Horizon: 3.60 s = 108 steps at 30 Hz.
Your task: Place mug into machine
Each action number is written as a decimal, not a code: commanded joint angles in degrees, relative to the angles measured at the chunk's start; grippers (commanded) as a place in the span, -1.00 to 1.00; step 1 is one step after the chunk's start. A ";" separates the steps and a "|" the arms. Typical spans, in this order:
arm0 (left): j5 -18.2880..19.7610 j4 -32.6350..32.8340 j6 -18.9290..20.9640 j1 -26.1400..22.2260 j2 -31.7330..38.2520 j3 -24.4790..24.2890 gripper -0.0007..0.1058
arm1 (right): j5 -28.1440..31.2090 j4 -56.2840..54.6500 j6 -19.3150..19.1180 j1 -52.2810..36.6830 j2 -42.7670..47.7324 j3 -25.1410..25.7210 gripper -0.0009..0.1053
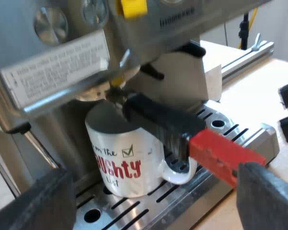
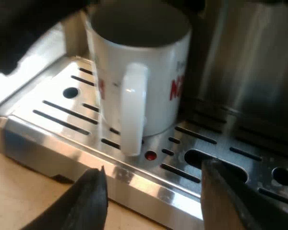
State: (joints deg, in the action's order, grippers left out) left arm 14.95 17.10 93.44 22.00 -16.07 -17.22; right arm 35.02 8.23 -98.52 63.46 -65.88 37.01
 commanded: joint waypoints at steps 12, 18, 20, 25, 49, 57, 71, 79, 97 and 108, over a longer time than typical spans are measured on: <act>-0.18 12.86 1.17 0.16 2.11 -13.01 0.35 | 3.78 -3.79 -0.32 6.52 10.35 3.76 -0.98; 0.51 13.23 2.97 0.16 6.33 -13.62 0.35 | 3.61 -3.79 -0.70 6.41 6.91 8.62 -0.98; 1.72 13.39 5.24 0.16 7.39 -13.62 0.35 | 3.23 -3.79 -0.70 5.87 5.16 9.84 -0.98; 3.34 14.34 5.77 0.16 9.58 -13.66 0.35 | 0.31 -0.08 -0.70 2.87 0.30 12.56 -0.98; 4.65 16.41 5.77 0.16 10.16 -13.76 0.35 | 6.86 5.15 -7.17 -3.01 -18.53 27.44 -0.98; 4.65 16.41 5.77 0.16 10.16 -13.76 0.35 | 11.48 6.42 -8.43 -6.81 -18.92 27.44 -0.98; 4.65 16.41 5.77 0.16 10.16 -13.76 0.35 | 9.42 5.61 -8.24 -0.61 -15.83 27.44 -0.71; 4.65 16.41 5.77 0.16 10.16 -13.76 0.35 | 4.70 -4.24 -4.08 5.48 -8.49 27.44 0.12; -1.48 14.26 13.55 -1.66 -2.01 -28.03 0.35 | -4.67 -33.00 -1.82 -2.90 13.68 27.44 0.21; 2.86 15.61 15.55 -19.36 -15.86 -37.19 0.35 | -14.03 -53.02 0.95 -30.66 24.22 27.44 0.21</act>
State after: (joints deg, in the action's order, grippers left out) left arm 17.49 32.90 108.43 3.38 -31.99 -53.68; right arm 21.79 -43.37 -97.70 34.18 -42.57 63.87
